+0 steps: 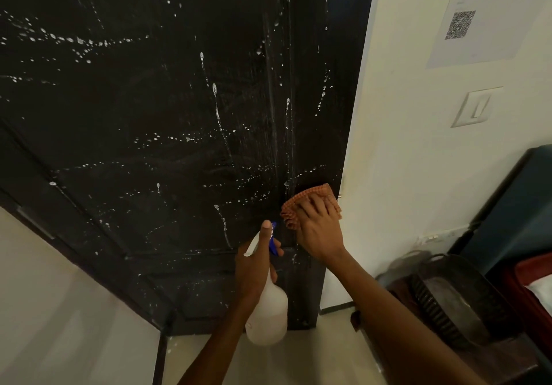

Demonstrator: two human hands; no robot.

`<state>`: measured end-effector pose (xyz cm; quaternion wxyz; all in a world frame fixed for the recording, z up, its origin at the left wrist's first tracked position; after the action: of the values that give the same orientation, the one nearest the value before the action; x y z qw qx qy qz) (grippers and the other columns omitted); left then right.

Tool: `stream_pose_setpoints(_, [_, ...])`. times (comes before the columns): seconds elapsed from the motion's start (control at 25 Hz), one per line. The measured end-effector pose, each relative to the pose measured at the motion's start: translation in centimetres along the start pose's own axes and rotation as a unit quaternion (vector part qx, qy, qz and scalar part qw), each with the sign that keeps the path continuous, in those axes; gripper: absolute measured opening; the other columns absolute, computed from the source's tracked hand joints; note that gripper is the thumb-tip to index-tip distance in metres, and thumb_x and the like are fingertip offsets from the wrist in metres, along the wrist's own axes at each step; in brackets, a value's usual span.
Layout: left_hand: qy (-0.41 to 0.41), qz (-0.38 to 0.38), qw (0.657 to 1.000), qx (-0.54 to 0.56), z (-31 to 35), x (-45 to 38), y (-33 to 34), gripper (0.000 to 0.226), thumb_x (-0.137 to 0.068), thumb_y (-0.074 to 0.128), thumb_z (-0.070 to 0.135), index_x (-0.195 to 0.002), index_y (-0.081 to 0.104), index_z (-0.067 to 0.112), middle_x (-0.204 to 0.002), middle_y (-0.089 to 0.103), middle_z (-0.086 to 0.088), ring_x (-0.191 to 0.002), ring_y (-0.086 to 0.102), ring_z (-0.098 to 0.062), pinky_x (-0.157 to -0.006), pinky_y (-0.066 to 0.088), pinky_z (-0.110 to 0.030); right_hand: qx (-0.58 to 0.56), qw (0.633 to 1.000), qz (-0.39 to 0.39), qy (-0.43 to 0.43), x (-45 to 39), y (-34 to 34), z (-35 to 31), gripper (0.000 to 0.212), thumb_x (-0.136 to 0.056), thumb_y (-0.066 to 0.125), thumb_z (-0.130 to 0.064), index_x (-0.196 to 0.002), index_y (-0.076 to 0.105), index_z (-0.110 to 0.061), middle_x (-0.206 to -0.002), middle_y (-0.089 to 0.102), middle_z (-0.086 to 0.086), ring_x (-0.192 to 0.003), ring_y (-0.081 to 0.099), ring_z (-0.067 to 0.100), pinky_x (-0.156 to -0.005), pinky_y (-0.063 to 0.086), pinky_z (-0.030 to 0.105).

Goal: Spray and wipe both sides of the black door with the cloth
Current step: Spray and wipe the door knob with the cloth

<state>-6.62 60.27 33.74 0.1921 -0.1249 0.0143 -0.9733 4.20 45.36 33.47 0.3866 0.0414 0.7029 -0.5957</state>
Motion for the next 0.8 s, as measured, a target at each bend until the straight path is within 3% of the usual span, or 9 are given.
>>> stream_pose_setpoints(0.08, [0.006, -0.004, 1.0, 0.0, 0.2, -0.2, 0.1, 0.071, -0.079, 0.044, 0.07, -0.094, 0.068, 0.004, -0.086, 0.07, -0.018, -0.047, 0.052, -0.012, -0.04, 0.042, -0.022, -0.085, 0.993, 0.031, 0.07, 0.9, -0.4, 2.2, 0.054, -0.098, 0.046, -0.04, -0.144, 0.056, -0.013, -0.148, 0.054, 0.01, -0.138, 0.045, 0.036, -0.114, 0.041, 0.049])
stream_pose_setpoints(0.2, [0.012, -0.008, 1.0, -0.003, 0.4, -0.4, 0.1, 0.07, -0.082, 0.043, 0.066, -0.094, 0.068, 0.003, -0.086, 0.07, -0.018, -0.044, 0.05, -0.009, -0.04, 0.041, -0.021, -0.271, 0.929, 0.076, 0.241, 2.4, 0.0, 5.1, 0.055, -0.101, 0.044, -0.035, -0.151, 0.046, -0.011, -0.154, 0.045, 0.009, -0.14, 0.042, 0.031, -0.11, 0.042, 0.037])
stream_pose_setpoints(0.28, [0.012, -0.004, 1.0, -0.004, 0.7, -0.4, 0.0, 0.068, -0.084, 0.043, 0.065, -0.095, 0.068, 0.003, -0.083, 0.069, -0.015, -0.042, 0.05, -0.008, -0.04, 0.041, -0.022, -0.219, 0.95, 0.069, 0.213, 1.8, 0.0, 4.0, 0.053, -0.1, 0.047, -0.033, -0.149, 0.05, -0.012, -0.153, 0.047, 0.01, -0.14, 0.042, 0.035, -0.112, 0.039, 0.042])
stream_pose_setpoints(0.44, [0.021, -0.01, 1.0, -0.006, 1.2, -0.5, 0.0, 0.071, -0.081, 0.042, 0.068, -0.094, 0.068, 0.003, -0.082, 0.07, -0.013, -0.045, 0.052, -0.011, -0.041, 0.043, -0.022, -0.002, 1.0, -0.01, 0.003, -1.0, 0.7, 1.2, 0.055, -0.094, 0.046, -0.045, -0.139, 0.061, -0.017, -0.144, 0.057, 0.008, -0.137, 0.043, 0.038, -0.117, 0.032, 0.058])
stream_pose_setpoints(0.52, [0.024, -0.01, 1.0, -0.004, 1.3, -0.6, 0.0, 0.071, -0.082, 0.042, 0.067, -0.093, 0.068, 0.003, -0.082, 0.07, -0.013, -0.045, 0.052, -0.012, -0.041, 0.043, -0.023, -0.022, 1.0, -0.009, 0.02, -1.1, 0.6, 2.2, 0.055, -0.096, 0.044, -0.043, -0.142, 0.058, -0.017, -0.147, 0.055, 0.008, -0.138, 0.043, 0.038, -0.116, 0.036, 0.054])
stream_pose_setpoints(0.6, [0.025, -0.01, 1.0, 0.002, 1.0, -0.6, 0.1, 0.071, -0.081, 0.043, 0.068, -0.092, 0.068, 0.002, -0.083, 0.071, -0.015, -0.045, 0.052, -0.013, -0.041, 0.042, -0.024, -0.13, 0.985, 0.013, 0.117, -0.1, 0.4, 4.0, 0.049, -0.102, 0.048, -0.034, -0.148, 0.051, -0.017, -0.152, 0.049, 0.006, -0.137, 0.045, 0.032, -0.104, 0.045, 0.039])
stream_pose_setpoints(0.68, [0.021, -0.009, 1.0, 0.006, 0.8, -0.5, 0.0, 0.07, -0.081, 0.044, 0.068, -0.092, 0.067, 0.002, -0.085, 0.071, -0.016, -0.044, 0.051, -0.014, -0.04, 0.042, -0.024, -0.304, 0.912, 0.029, 0.273, 1.4, 1.1, 5.8, 0.043, -0.107, 0.046, -0.028, -0.149, 0.048, -0.017, -0.152, 0.047, 0.002, -0.127, 0.051, 0.018, -0.097, 0.044, 0.023])
stream_pose_setpoints(0.76, [0.023, -0.012, 1.0, 0.01, 0.7, -0.5, -0.1, 0.071, -0.082, 0.044, 0.067, -0.093, 0.067, 0.0, -0.087, 0.07, -0.018, -0.042, 0.05, -0.014, -0.039, 0.042, -0.024, -0.47, 0.769, 0.052, 0.43, 3.1, 2.8, 6.7, 0.035, -0.11, 0.042, -0.029, -0.139, 0.055, -0.016, -0.14, 0.058, 0.005, -0.12, 0.058, 0.019, -0.096, 0.044, 0.023])
stream_pose_setpoints(0.8, [0.023, -0.013, 1.0, 0.009, 0.7, -0.5, -0.1, 0.072, -0.081, 0.044, 0.066, -0.094, 0.067, -0.001, -0.088, 0.07, -0.018, -0.042, 0.05, -0.014, -0.039, 0.042, -0.024, -0.558, 0.67, 0.062, 0.486, 4.0, 4.2, 6.7, 0.032, -0.11, 0.041, -0.031, -0.132, 0.059, -0.016, -0.132, 0.063, 0.008, -0.118, 0.062, 0.024, -0.096, 0.046, 0.03])
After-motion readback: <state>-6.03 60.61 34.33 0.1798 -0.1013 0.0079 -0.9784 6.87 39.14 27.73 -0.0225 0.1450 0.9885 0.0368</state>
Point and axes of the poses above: each hand's wrist, its own x-axis away from the middle knuckle, its own y-axis out of the palm, z = x × y, the point moved 9 cm from there along -x, towards the middle knuckle
